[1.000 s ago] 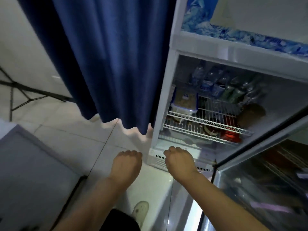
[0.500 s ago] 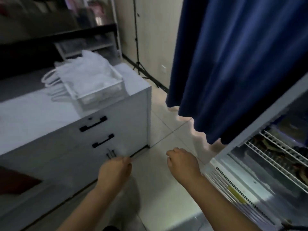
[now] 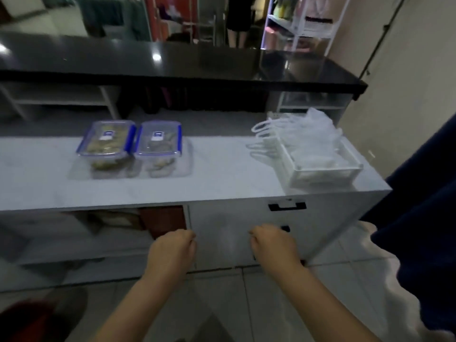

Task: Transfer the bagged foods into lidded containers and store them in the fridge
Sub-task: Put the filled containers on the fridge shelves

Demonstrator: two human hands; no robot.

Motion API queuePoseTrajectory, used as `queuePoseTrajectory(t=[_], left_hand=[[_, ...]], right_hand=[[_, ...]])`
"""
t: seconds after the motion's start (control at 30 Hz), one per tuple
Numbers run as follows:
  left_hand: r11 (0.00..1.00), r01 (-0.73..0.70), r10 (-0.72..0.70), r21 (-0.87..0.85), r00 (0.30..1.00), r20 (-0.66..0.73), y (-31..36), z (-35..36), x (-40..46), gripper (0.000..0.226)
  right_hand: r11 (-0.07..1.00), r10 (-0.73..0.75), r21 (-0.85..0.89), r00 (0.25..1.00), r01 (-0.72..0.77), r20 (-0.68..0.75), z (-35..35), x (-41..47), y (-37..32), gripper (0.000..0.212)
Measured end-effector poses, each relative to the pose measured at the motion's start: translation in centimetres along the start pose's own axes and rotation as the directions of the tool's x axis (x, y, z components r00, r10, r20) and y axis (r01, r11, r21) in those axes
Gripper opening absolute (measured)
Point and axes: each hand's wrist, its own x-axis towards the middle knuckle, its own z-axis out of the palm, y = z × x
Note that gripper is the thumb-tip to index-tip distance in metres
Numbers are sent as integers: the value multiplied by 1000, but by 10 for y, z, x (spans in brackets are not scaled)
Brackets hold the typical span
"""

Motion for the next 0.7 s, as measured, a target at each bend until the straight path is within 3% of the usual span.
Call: queuePoseTrajectory(t=[0.27, 0.47, 0.7], left_hand=[[951, 275, -284, -139, 957, -50, -130, -50, 34, 11], [885, 430, -454, -177, 881, -131, -185, -64, 65, 23], [808, 567, -587, -161, 798, -138, -246, -71, 122, 29]], right_hand=[[986, -155, 56, 988, 154, 16, 6, 101, -123, 28], [969, -242, 45, 970, 242, 4, 6, 156, -181, 29], [909, -379, 165, 923, 384, -60, 11, 245, -239, 26]])
